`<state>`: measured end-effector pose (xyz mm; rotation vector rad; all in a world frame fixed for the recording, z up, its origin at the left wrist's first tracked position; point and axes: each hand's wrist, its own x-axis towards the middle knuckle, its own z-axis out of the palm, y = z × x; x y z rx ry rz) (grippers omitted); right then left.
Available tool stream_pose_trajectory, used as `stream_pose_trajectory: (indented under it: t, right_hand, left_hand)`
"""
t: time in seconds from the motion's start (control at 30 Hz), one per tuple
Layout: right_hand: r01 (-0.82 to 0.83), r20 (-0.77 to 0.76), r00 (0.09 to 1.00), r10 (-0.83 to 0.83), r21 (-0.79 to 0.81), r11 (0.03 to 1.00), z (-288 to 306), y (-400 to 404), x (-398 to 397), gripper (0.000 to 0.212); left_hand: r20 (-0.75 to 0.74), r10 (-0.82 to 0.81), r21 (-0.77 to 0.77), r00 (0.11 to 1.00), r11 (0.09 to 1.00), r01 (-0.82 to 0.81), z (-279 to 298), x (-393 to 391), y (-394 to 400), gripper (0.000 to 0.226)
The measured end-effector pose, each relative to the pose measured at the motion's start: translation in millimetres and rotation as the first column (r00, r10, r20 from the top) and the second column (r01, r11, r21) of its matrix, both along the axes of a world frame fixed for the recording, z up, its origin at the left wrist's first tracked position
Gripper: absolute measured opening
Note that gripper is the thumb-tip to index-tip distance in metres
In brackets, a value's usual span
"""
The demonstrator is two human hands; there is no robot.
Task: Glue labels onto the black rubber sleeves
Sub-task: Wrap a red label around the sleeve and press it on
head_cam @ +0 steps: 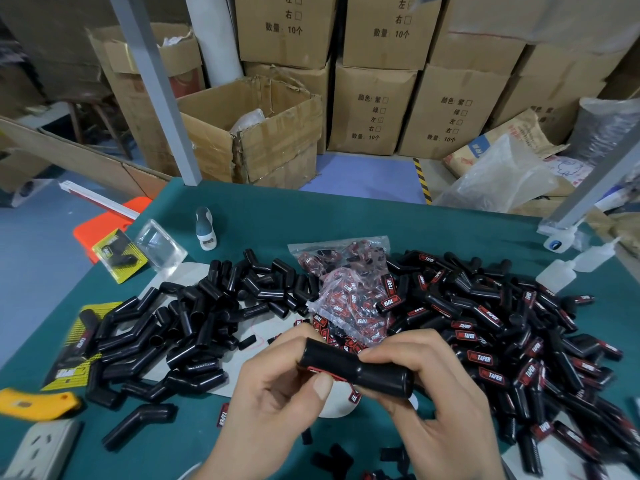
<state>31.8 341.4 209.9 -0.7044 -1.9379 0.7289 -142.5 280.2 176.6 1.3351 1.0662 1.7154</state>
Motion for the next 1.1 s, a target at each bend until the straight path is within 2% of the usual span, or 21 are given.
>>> stream_pose_trajectory:
  t: [0.07, 0.2, 0.47, 0.57, 0.7, 0.77, 0.83, 0.97, 1.1]
  right_hand:
    - [-0.008, -0.006, 1.000, 0.008, -0.017, 1.000, -0.5, 0.4, 0.9, 0.024]
    - [-0.021, -0.016, 1.000, 0.020, -0.035, 0.999, -2.1, 1.7, 2.8, 0.028]
    - [0.009, 0.000, 1.000, -0.009, -0.019, 1.000, -1.1, 2.9, 3.8, 0.030]
    - [0.019, 0.001, 1.000, -0.019, -0.021, 1.000, -1.4, 2.2, 3.3, 0.029]
    - [0.014, 0.000, 1.000, -0.014, -0.014, 1.000, -0.2, 0.2, 1.9, 0.020]
    - [0.012, 0.000, 1.000, -0.012, -0.007, 1.000, -0.6, 0.1, 1.1, 0.019]
    - [0.014, 0.002, 1.000, -0.014, -0.001, 1.000, -1.1, 0.6, 0.8, 0.020]
    - [0.022, 0.004, 1.000, -0.022, 0.014, 1.000, -0.7, 2.2, 1.0, 0.026]
    - [0.016, 0.010, 1.000, -0.016, 0.006, 1.000, -0.6, 2.3, 2.3, 0.021]
  left_hand:
    - [0.002, 0.001, 0.011, 1.000, 1.000, -0.001, 0.8, -0.8, 0.7, 0.011]
    - [0.044, -0.017, -0.010, 0.999, 1.000, 0.018, 1.7, -1.3, 2.2, 0.025]
    - [-0.070, -0.064, -0.045, 0.996, 0.997, 0.061, 8.3, -5.1, 1.0, 0.012]
    - [-0.083, -0.072, -0.064, 0.994, 0.996, 0.067, 10.3, -1.9, 0.3, 0.025]
    - [-0.015, -0.072, -0.092, 0.997, 0.993, 0.071, 14.2, 1.2, -2.2, 0.005]
    - [-0.007, -0.060, -0.097, 0.998, 0.994, 0.059, 14.0, 0.9, -3.0, 0.013]
    - [-0.015, -0.071, -0.085, 0.997, 0.994, 0.070, 15.7, 0.0, -2.4, 0.006]
    - [-0.051, -0.079, -0.079, 0.996, 0.994, 0.075, 16.5, -1.5, -2.2, 0.021]
    - [-0.054, -0.080, -0.084, 0.995, 0.994, 0.075, 16.8, -4.0, -1.3, 0.011]
